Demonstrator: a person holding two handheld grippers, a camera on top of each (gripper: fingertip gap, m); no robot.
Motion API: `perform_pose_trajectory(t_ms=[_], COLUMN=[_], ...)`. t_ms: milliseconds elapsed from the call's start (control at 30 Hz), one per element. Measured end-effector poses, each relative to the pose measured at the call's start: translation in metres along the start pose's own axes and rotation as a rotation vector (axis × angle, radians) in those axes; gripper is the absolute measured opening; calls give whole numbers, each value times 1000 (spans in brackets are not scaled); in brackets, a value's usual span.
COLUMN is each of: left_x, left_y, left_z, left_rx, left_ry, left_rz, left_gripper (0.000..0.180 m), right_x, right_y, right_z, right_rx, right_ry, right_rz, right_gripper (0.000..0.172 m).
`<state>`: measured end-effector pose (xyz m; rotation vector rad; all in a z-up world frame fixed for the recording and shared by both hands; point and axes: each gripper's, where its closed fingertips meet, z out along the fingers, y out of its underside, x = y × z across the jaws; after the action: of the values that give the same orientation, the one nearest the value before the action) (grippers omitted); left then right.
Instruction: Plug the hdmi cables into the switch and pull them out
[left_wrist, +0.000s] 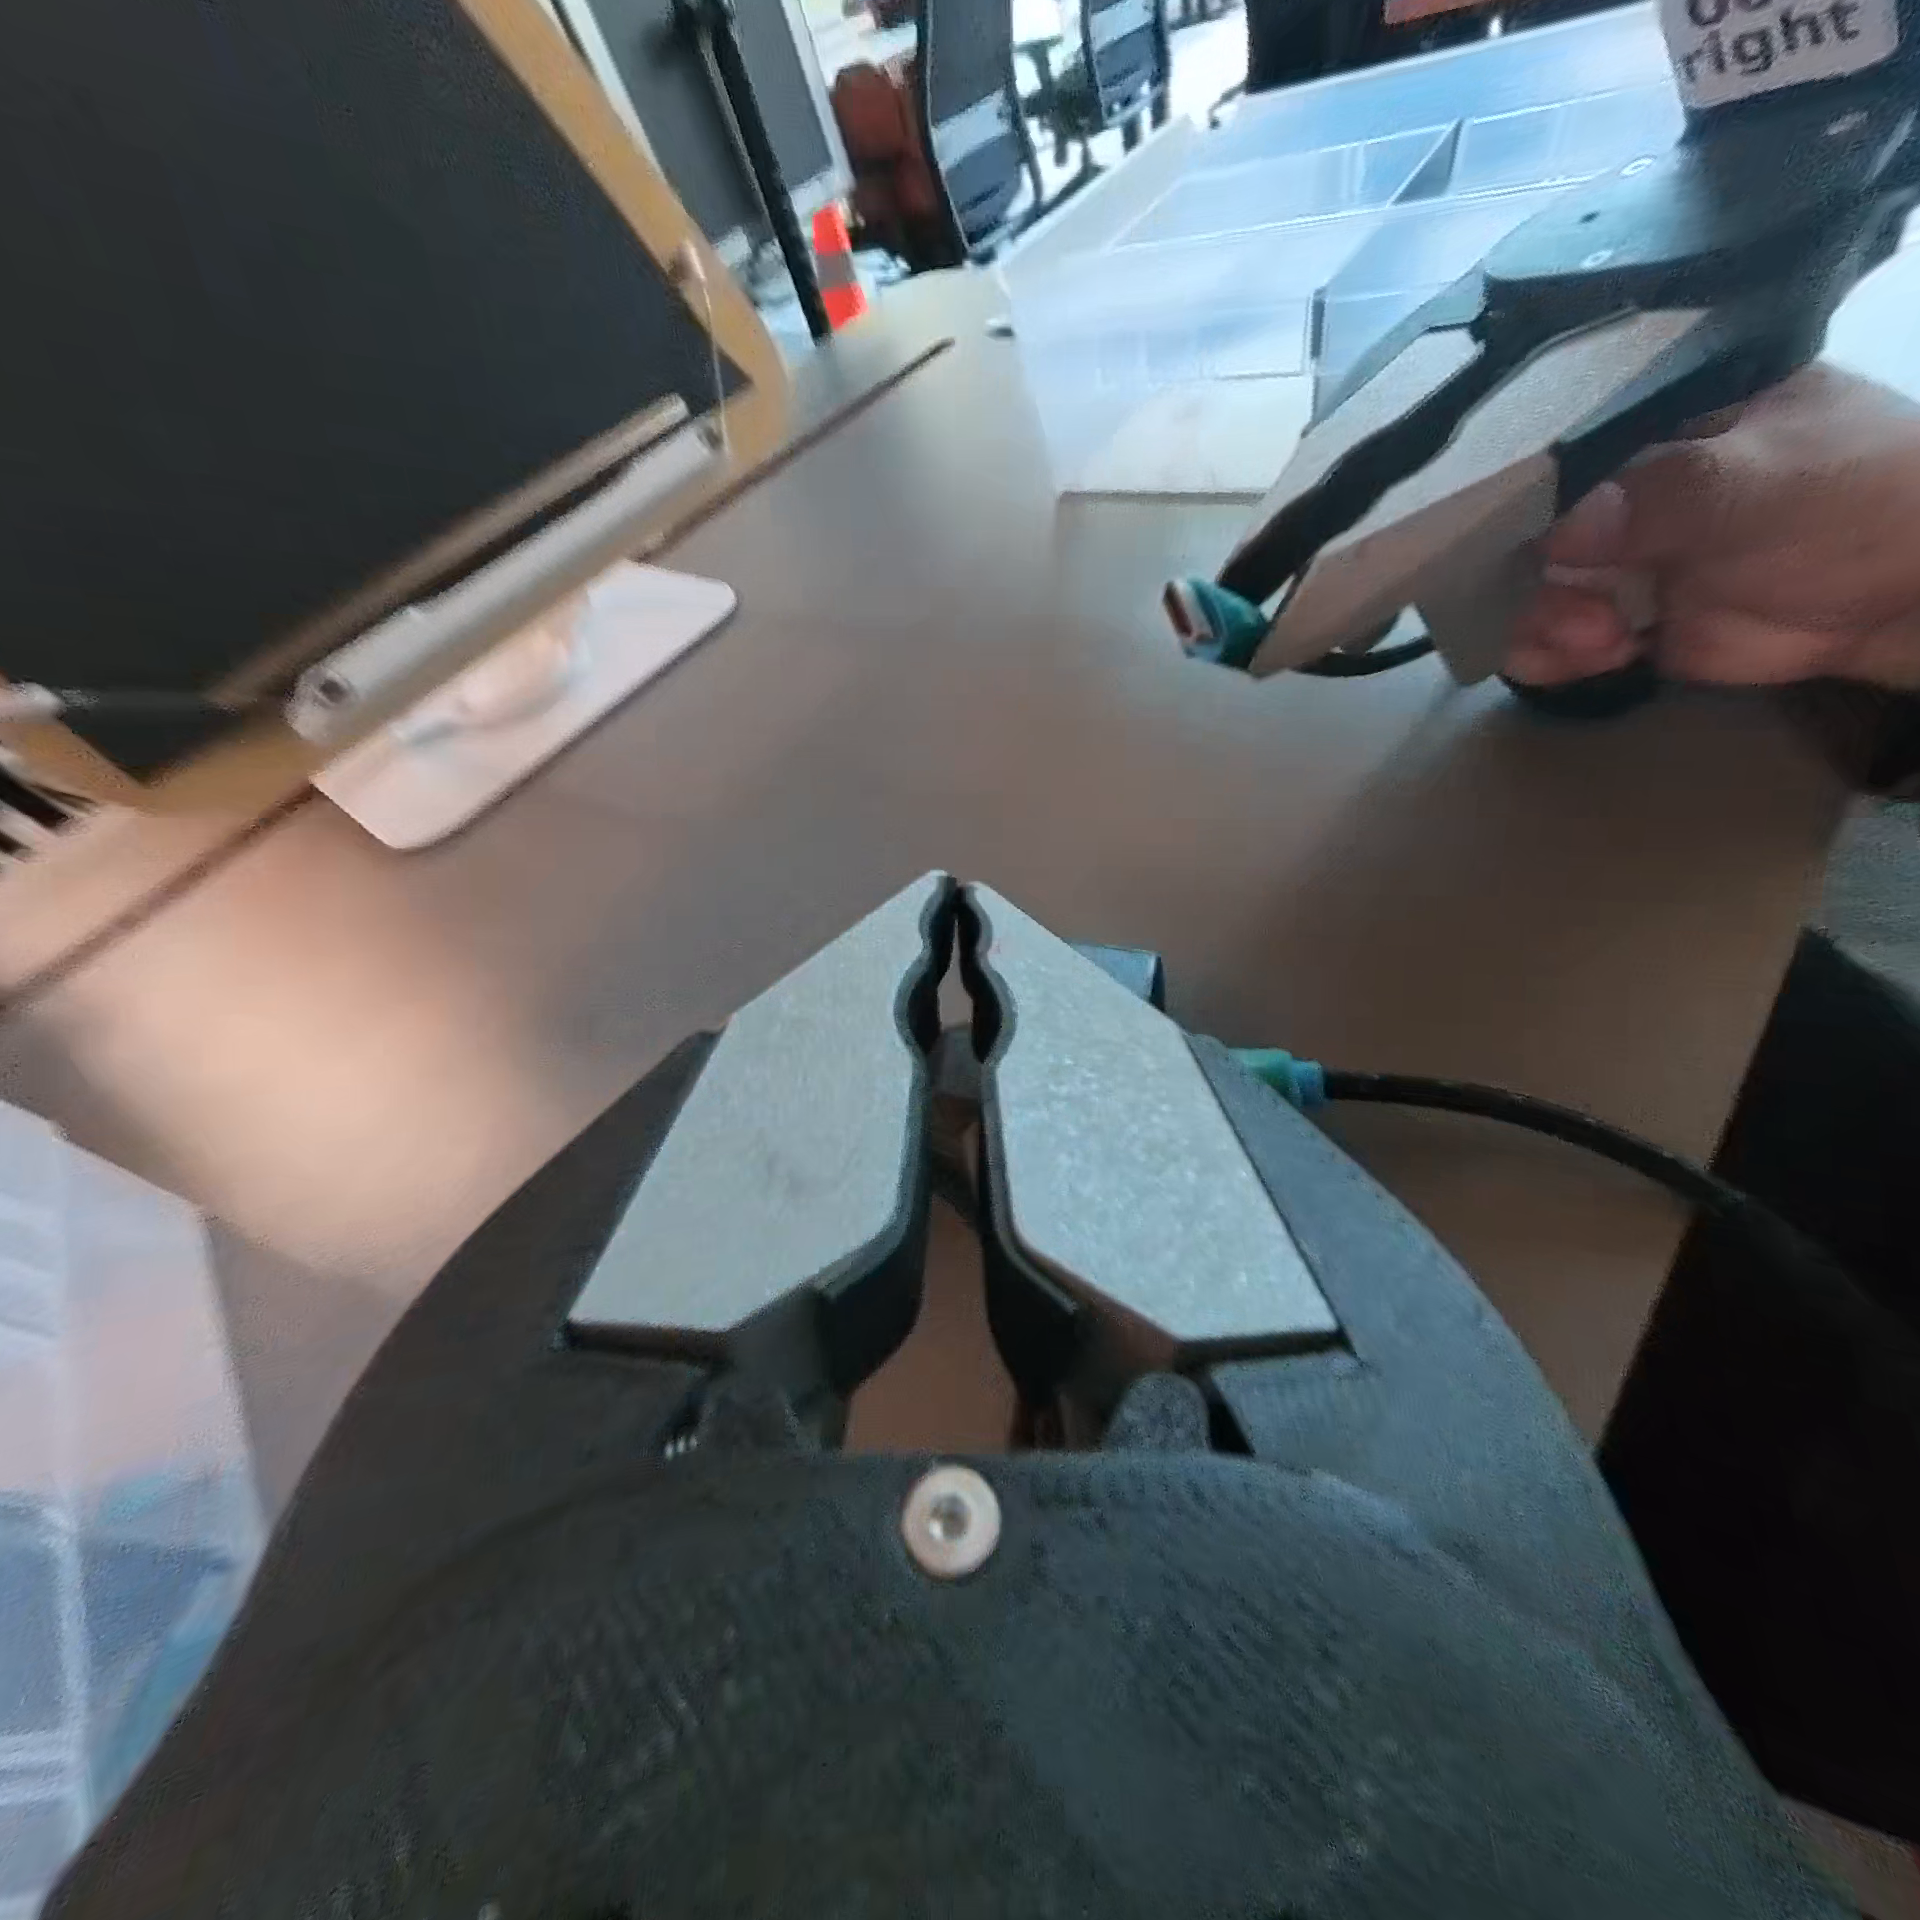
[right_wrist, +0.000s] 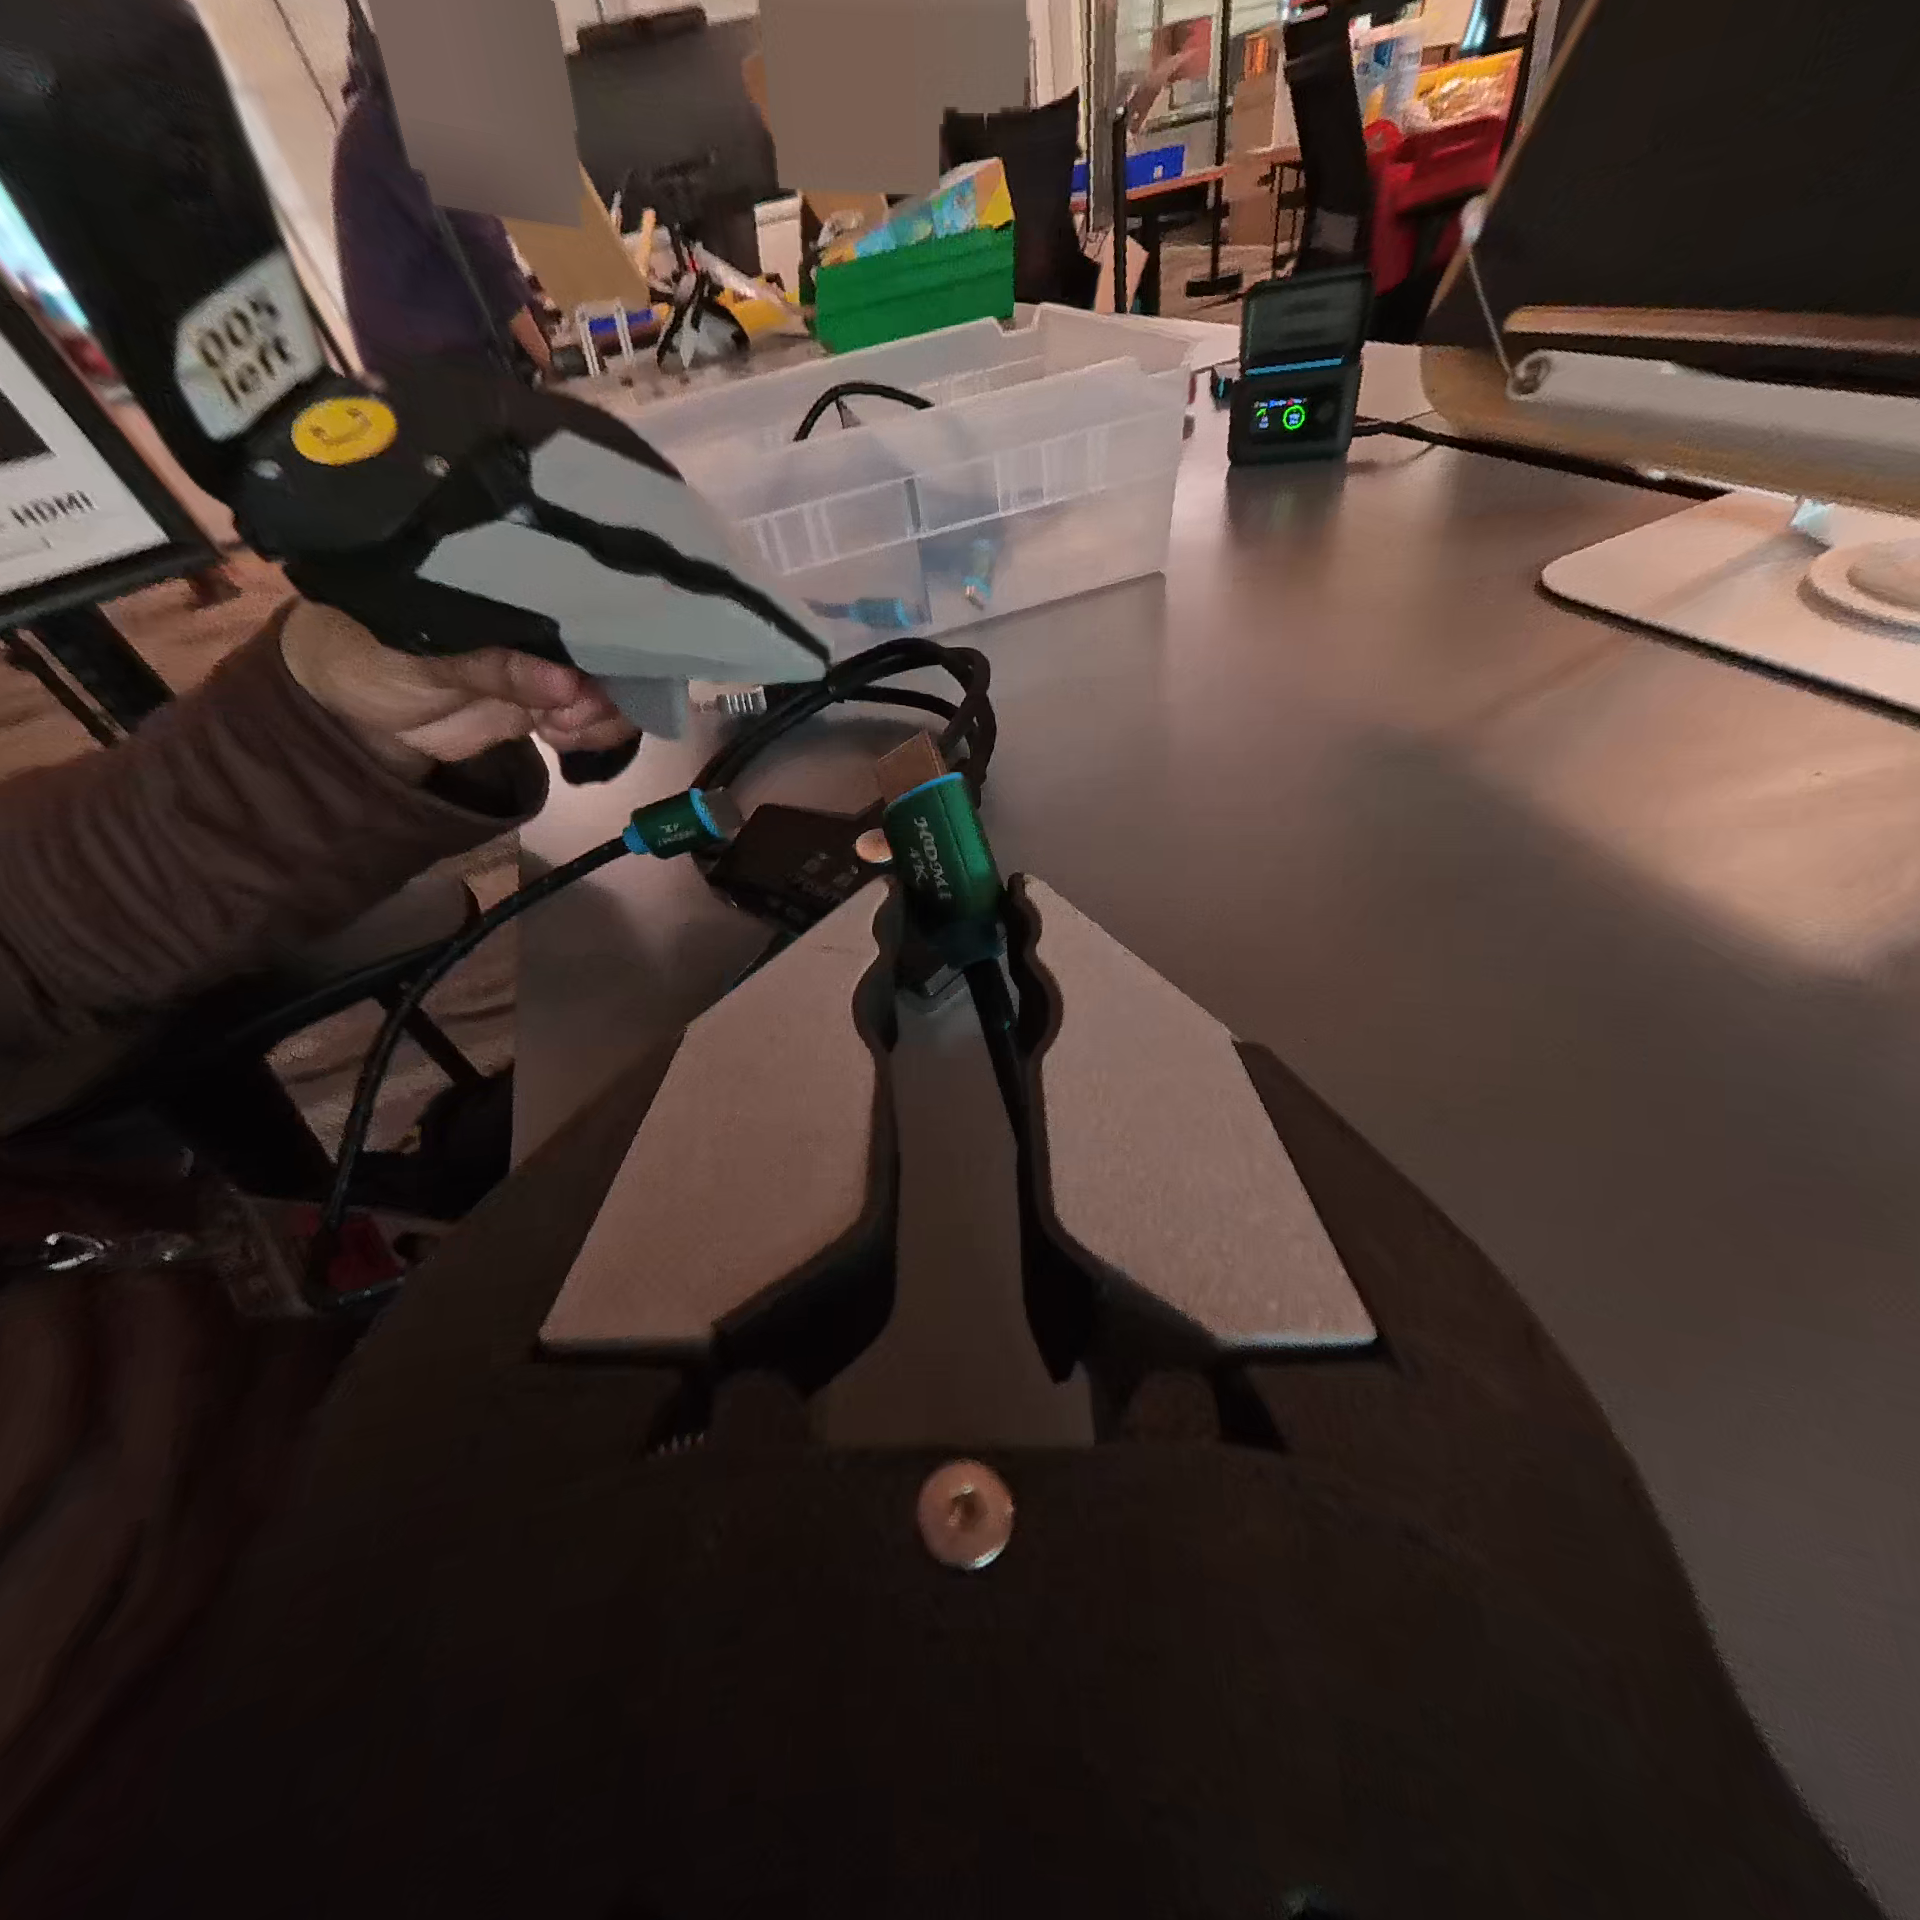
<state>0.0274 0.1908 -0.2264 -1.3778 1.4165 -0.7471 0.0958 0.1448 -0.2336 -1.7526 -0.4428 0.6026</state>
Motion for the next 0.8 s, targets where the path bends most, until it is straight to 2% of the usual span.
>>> perform_pose_trajectory(t_ms=[33,67,133,167,200,233,367,467,533,633,767,800], left_x=[0,1,0,-2,-5,-10,-20,-14,-9,2,9,12], left_y=[2,1,-6,-9,-11,-12,-5,8,15,24,41,47], left_z=[0,-1,-3,-5,-7,-9,-11,-8,-12,-22,-26,-26], left_rx=[0,13,61,82,97,101,65,-2,-52,-127,-234,-268], left_ry=[25,45,66,68,59,43,2,47,92,182,204,210], left_rz=[-36,-64,-110,-123,-123,-117,-132,-124,-82,-54,-20,-15], left_gripper=[0,13,21,24,11,0,0,0,11,30,40,45], right_x=[2,2,2,2,2,6,14,12,8,0,-14,-15], right_y=[-1,-3,-8,-9,-10,-8,3,-6,-9,-3,6,8], right_z=[-1,-2,-5,-6,-9,-10,-4,-7,-9,-3,7,9], right_rx=[10,29,67,79,89,73,-15,53,72,21,-49,-68], right_ry=[-5,-20,-60,-77,-82,-53,24,-7,-43,-67,-96,-84], right_rz=[28,56,113,131,136,134,103,109,103,64,-35,-54], right_gripper=[16,18,29,18,0,0,0,0,0,0,0,12])
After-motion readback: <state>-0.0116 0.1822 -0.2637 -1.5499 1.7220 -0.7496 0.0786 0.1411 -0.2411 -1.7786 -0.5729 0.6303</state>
